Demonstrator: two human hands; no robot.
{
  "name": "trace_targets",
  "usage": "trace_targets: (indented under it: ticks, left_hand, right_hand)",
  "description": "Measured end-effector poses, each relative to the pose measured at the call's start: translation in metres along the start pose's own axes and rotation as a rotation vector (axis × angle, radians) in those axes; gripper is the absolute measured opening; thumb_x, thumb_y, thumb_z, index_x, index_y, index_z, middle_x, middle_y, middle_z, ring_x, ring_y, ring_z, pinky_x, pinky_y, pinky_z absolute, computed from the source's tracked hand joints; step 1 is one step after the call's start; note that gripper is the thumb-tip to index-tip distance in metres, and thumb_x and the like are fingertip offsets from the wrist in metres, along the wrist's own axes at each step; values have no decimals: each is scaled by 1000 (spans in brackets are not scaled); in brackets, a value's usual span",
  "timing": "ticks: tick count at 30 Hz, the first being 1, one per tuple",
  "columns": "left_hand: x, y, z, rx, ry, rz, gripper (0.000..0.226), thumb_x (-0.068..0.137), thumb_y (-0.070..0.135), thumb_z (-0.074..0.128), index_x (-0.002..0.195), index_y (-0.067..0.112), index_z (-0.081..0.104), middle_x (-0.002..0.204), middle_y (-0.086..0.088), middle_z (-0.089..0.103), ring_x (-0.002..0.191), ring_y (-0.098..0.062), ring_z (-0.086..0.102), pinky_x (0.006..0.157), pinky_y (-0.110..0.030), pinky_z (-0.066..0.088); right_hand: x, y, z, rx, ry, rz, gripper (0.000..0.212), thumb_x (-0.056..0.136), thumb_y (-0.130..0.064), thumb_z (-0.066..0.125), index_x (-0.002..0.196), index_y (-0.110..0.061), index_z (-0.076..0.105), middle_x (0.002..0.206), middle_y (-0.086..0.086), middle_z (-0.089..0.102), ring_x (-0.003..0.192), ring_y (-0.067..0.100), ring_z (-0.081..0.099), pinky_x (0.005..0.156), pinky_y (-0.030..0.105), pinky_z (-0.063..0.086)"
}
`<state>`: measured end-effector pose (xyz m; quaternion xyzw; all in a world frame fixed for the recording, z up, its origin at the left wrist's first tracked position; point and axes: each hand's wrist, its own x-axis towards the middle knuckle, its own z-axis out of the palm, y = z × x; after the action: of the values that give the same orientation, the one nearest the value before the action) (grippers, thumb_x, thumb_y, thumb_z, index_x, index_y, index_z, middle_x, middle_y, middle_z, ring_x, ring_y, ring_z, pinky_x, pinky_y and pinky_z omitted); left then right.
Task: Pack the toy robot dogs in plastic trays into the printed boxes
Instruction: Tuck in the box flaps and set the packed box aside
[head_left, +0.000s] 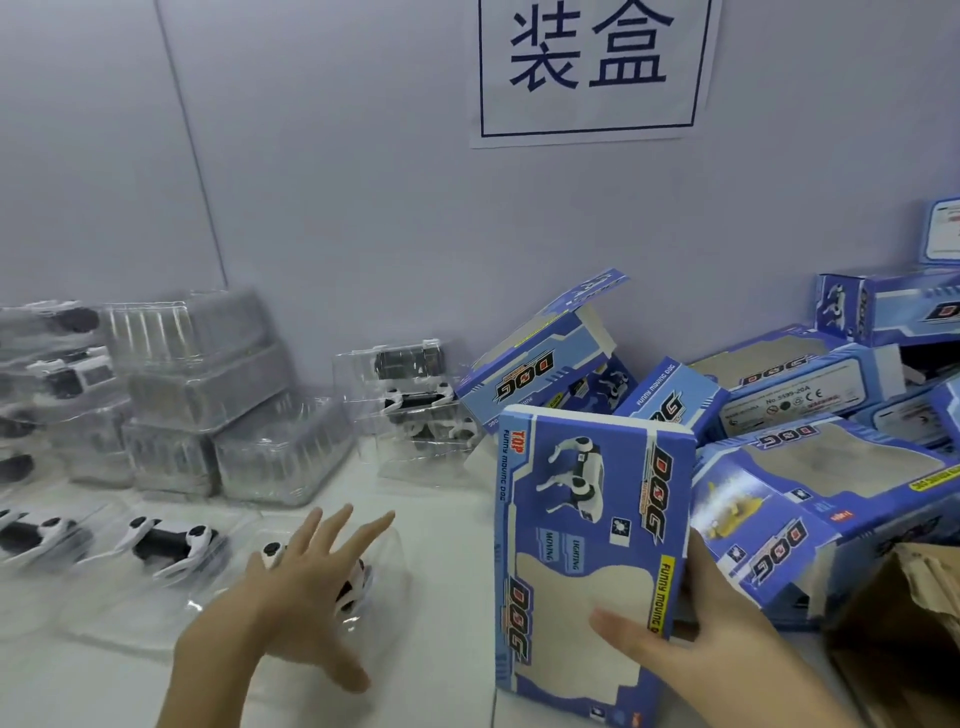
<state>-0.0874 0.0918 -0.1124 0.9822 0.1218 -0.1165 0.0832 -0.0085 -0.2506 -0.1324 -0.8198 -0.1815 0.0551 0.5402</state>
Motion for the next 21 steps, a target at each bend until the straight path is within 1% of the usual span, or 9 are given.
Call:
trace_targets:
  ticks: [2, 4, 7, 11, 14, 16, 18, 19, 21]
  left_hand:
    - [5, 7, 5, -13, 33, 51, 143, 61, 64, 89, 154, 61, -20, 171, 14, -21, 158, -18, -24, 124, -65, 6]
    - [11, 15, 7, -42, 94, 143, 134, 58, 68, 85, 155, 63, -7, 167, 19, -3, 158, -13, -8, 122, -56, 16]
    - [16, 24, 9, -73, 239, 257, 109, 60, 67, 75, 152, 64, 18, 145, 31, 18, 139, -3, 19, 105, -40, 24]
    - [20, 33, 6, -239, 494, 262, 71, 66, 65, 66, 135, 62, 48, 121, 30, 43, 116, 3, 47, 99, -39, 34]
    - [19, 35, 1, -436, 599, 279, 64, 66, 58, 71, 129, 53, 62, 116, 26, 55, 108, 1, 60, 97, -39, 50]
    - [19, 37, -2, -635, 656, 313, 64, 71, 39, 88, 132, 43, 67, 116, 23, 60, 103, 0, 65, 87, -25, 56]
    - [18, 43, -10, -795, 768, 321, 60, 76, 19, 93, 126, 42, 70, 116, 15, 65, 101, 4, 67, 80, -10, 53]
    - [17, 48, -16, -851, 826, 316, 59, 75, 18, 93, 123, 43, 69, 116, 13, 67, 100, 6, 67, 80, -6, 51]
    - [10, 63, -33, -966, 922, 328, 59, 72, 32, 91, 126, 38, 70, 118, 12, 69, 104, 2, 69, 87, -13, 53]
  right_hand:
    - [1, 1, -3, -3, -3, 31, 80, 69, -32, 94, 120, -58, 38, 92, -39, 67, 84, -17, 65, 63, 1, 48]
    - [2, 1, -8, 9, -12, 60, 78, 68, -27, 95, 119, -54, 42, 91, -29, 73, 79, -13, 68, 62, 2, 48]
    - [2, -2, -16, 37, -47, 83, 72, 71, -26, 93, 117, -49, 43, 88, -27, 73, 77, -13, 67, 59, 2, 47]
    - [4, -8, -18, 110, -59, 96, 70, 69, -24, 93, 114, -47, 45, 92, -24, 72, 74, -17, 65, 55, 2, 46]
    - [0, -14, -23, 269, -83, 64, 83, 58, -37, 85, 129, -49, 43, 100, -16, 77, 86, -6, 72, 65, 11, 54]
    - [2, -17, -33, 433, 16, 41, 82, 58, -44, 74, 134, -47, 45, 112, -9, 77, 98, 10, 75, 75, 26, 59]
    - [1, -21, -43, 533, 196, -62, 70, 61, -47, 68, 129, -48, 49, 128, -3, 69, 114, 15, 68, 83, 33, 61]
    - [0, -25, -44, 523, 292, -148, 66, 65, -48, 66, 129, -48, 50, 132, -4, 67, 121, 14, 65, 88, 29, 61]
    - [-5, -34, -42, 475, 477, -348, 66, 79, -48, 69, 140, -43, 47, 139, -6, 64, 130, 7, 60, 97, 15, 53]
